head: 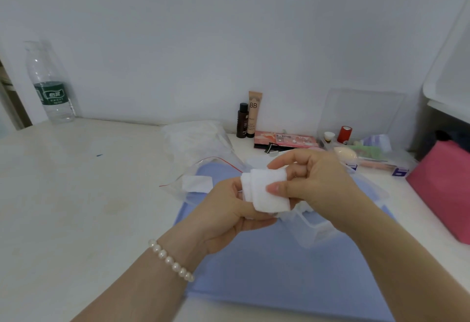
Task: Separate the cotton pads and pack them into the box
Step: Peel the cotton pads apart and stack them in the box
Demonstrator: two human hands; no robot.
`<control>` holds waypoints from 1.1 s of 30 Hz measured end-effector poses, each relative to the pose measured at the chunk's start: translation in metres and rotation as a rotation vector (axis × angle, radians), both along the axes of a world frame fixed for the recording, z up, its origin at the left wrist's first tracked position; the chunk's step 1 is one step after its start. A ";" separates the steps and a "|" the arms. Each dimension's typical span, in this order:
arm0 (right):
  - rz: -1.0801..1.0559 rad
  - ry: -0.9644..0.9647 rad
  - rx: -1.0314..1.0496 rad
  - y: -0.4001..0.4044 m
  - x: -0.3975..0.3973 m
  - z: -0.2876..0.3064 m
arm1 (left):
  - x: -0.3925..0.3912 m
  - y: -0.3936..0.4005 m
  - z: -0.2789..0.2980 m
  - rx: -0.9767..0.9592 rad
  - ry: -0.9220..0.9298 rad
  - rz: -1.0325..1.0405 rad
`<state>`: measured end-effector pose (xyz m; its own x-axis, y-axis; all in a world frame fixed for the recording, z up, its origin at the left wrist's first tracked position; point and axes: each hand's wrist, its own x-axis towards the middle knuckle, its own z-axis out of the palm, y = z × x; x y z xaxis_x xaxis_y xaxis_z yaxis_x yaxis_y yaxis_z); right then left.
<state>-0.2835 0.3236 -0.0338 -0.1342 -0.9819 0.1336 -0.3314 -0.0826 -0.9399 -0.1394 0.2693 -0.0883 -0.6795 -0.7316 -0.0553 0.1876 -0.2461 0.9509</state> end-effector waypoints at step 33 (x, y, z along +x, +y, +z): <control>0.098 0.447 0.183 0.004 -0.008 0.002 | -0.001 0.003 -0.006 -0.171 -0.189 -0.086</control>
